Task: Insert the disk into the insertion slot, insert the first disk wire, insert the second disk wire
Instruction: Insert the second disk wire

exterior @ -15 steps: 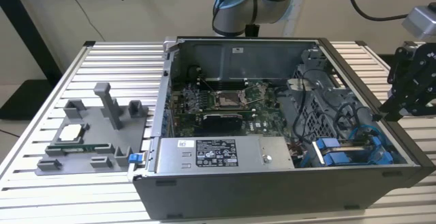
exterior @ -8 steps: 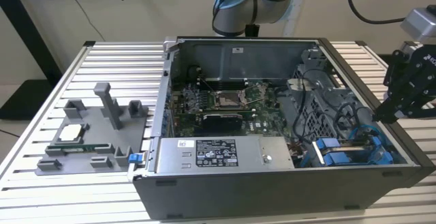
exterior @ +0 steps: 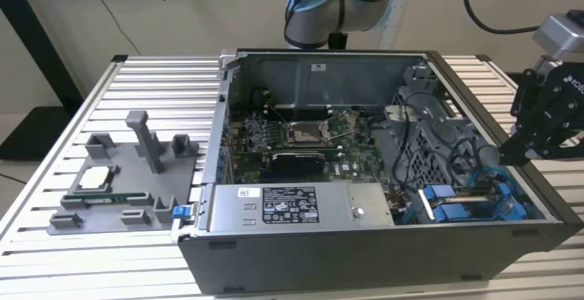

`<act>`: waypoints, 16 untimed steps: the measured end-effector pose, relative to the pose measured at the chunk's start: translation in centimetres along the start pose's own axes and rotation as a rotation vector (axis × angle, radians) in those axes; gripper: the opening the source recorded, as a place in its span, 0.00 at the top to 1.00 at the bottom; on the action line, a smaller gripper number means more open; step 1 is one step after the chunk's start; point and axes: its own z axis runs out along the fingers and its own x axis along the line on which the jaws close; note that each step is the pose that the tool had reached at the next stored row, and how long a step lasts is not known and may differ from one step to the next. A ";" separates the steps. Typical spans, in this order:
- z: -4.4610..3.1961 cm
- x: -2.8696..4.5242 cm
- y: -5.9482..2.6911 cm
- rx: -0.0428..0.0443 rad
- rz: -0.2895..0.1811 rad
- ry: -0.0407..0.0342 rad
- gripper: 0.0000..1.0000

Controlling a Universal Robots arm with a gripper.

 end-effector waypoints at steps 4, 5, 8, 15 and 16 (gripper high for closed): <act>0.04 -0.03 -0.51 -0.0073 -0.003 -0.0041 0.00; 0.03 -0.05 -0.71 -0.0104 -0.004 -0.0040 0.00; 0.11 -0.07 -1.14 -0.0197 -0.008 -0.0043 0.00; 0.27 -0.06 -1.19 -0.0339 -0.014 -0.0260 0.00; 0.30 -0.06 -1.19 -0.0347 -0.014 -0.0295 0.00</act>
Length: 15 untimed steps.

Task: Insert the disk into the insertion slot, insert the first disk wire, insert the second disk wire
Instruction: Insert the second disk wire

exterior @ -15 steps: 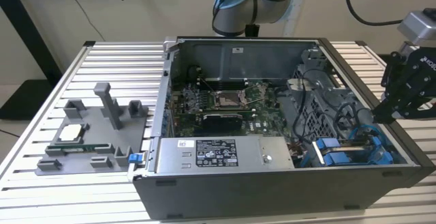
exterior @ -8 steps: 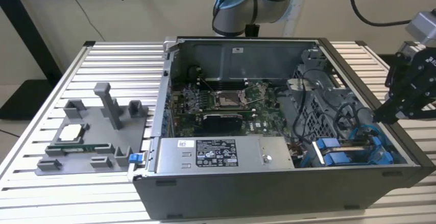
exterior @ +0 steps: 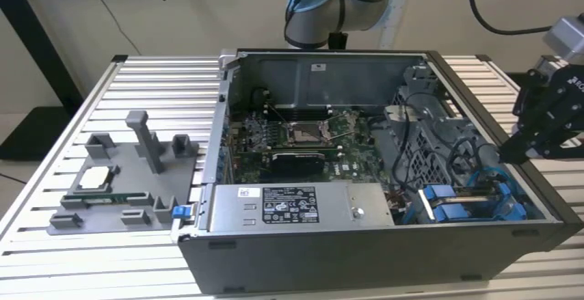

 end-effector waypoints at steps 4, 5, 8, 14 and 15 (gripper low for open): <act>0.11 0.01 -0.02 -0.0007 -0.002 -0.0025 0.00; 0.12 0.01 -0.02 -0.0009 -0.002 -0.0026 0.00; 0.13 0.02 -0.02 -0.0014 -0.003 -0.0037 0.00; 0.12 0.03 -0.02 -0.0015 -0.003 -0.0074 0.00; 0.13 0.03 -0.02 -0.0016 -0.003 -0.0077 0.00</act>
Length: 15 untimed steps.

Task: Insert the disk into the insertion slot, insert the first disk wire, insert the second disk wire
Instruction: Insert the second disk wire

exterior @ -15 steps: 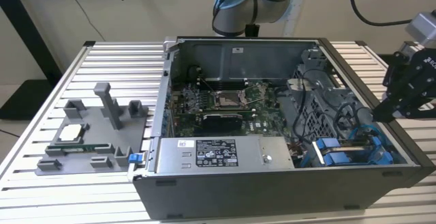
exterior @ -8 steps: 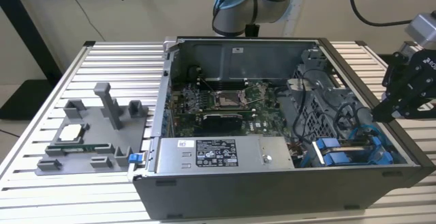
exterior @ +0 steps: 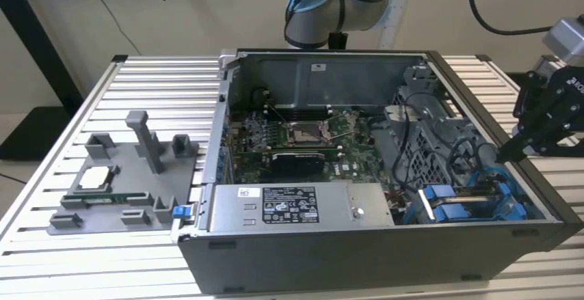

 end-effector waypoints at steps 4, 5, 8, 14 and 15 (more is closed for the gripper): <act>-0.01 0.01 0.00 0.0000 0.000 -0.0004 0.00; -0.01 0.01 0.00 0.0000 0.000 -0.0005 1.00; -0.01 0.01 0.00 0.0000 0.000 -0.0005 1.00; 0.00 0.01 0.00 0.0000 0.000 -0.0006 1.00; -0.01 0.01 0.00 0.0000 0.000 -0.0006 1.00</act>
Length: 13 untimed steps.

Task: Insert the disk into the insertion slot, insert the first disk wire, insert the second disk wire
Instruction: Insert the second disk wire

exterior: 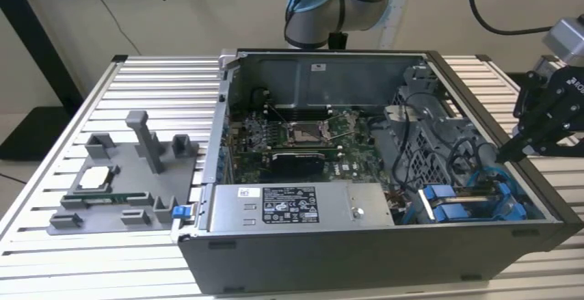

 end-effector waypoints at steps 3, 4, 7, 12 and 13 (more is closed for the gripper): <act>0.00 0.00 0.00 0.0000 0.000 -0.0001 1.00; 0.00 0.00 0.00 0.0000 0.000 -0.0001 1.00; -0.07 0.00 0.01 0.0000 0.000 0.0000 1.00; -0.60 -0.06 0.14 0.0000 0.000 -0.0006 1.00; -0.75 -0.08 0.19 0.0000 0.000 -0.0010 1.00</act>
